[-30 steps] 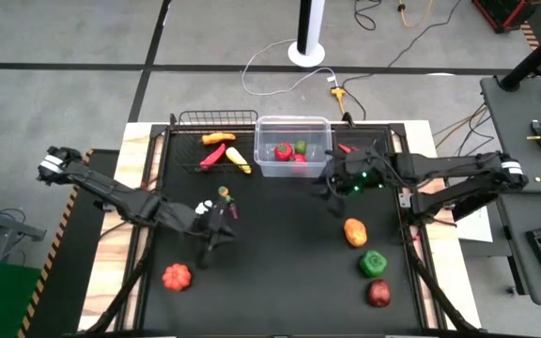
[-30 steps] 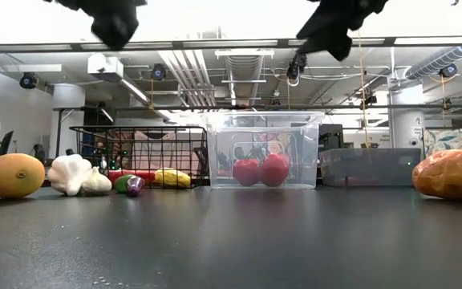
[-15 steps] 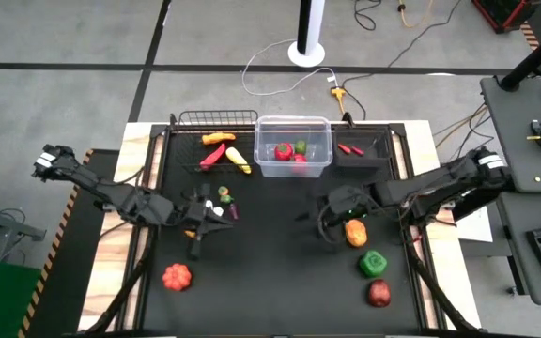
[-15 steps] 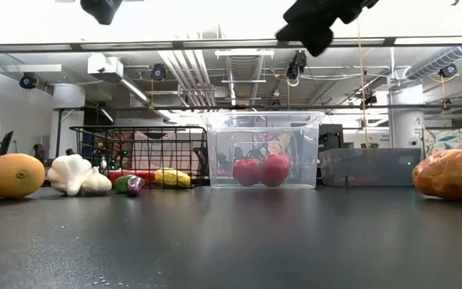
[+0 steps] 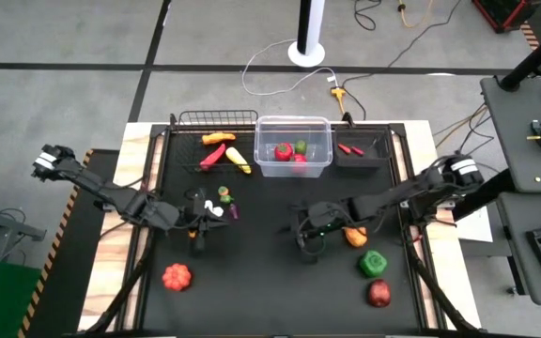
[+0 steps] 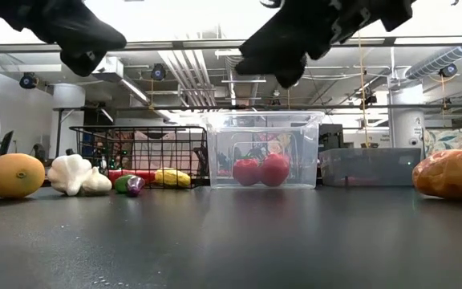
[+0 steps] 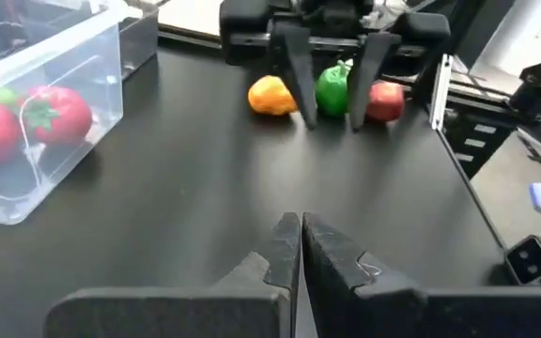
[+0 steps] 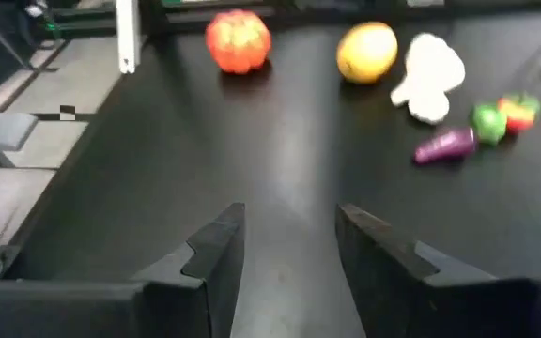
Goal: Sort produce into baskets
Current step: Put the potato into the wire basket
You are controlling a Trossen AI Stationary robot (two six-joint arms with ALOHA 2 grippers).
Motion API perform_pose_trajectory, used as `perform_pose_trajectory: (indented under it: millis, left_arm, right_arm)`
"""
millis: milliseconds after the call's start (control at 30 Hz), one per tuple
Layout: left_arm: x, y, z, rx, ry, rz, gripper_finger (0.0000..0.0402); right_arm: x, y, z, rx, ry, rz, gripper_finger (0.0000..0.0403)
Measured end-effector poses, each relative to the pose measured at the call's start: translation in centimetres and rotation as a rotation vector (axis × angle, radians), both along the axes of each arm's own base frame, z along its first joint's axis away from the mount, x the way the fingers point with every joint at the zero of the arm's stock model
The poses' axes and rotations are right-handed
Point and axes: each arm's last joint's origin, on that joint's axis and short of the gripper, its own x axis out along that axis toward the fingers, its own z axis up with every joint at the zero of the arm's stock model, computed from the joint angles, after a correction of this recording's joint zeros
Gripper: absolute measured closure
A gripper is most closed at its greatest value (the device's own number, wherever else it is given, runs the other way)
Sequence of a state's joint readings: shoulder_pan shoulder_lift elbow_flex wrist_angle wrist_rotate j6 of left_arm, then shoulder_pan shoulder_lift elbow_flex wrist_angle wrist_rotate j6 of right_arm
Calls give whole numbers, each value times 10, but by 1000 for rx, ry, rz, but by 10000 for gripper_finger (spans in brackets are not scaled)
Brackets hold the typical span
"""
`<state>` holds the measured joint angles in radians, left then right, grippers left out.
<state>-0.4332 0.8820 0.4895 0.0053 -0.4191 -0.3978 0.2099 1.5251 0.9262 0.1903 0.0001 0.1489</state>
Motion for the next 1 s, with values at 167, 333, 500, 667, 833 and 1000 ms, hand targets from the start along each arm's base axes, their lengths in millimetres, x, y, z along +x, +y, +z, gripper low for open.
perform_pose_trajectory:
  millis: [167, 333, 500, 667, 833, 1000]
  left_arm:
    - [1, 0, 10, 13, 21, 10, 401]
    - [4, -1, 18, 52, 16, 2, 401]
    - [5, -2, 18, 61, 19, 0, 401]
    - [6, -2, 15, 69, 35, 0, 401]
    - [8, -2, 13, 93, 40, 4, 401]
    - [8, -2, 13, 103, 39, 9, 401]
  right_arm:
    - [2, -5, -5, 22, 99, -43, 232]
    - [4, -6, 0, -67, 83, -16, 217]
    - [4, -6, 0, -130, 70, 21, 216]
    - [5, -6, 1, -63, 71, -19, 222]
    - [6, -5, 4, 47, 92, -73, 211]
    - [3, -5, 11, 86, 166, -80, 212]
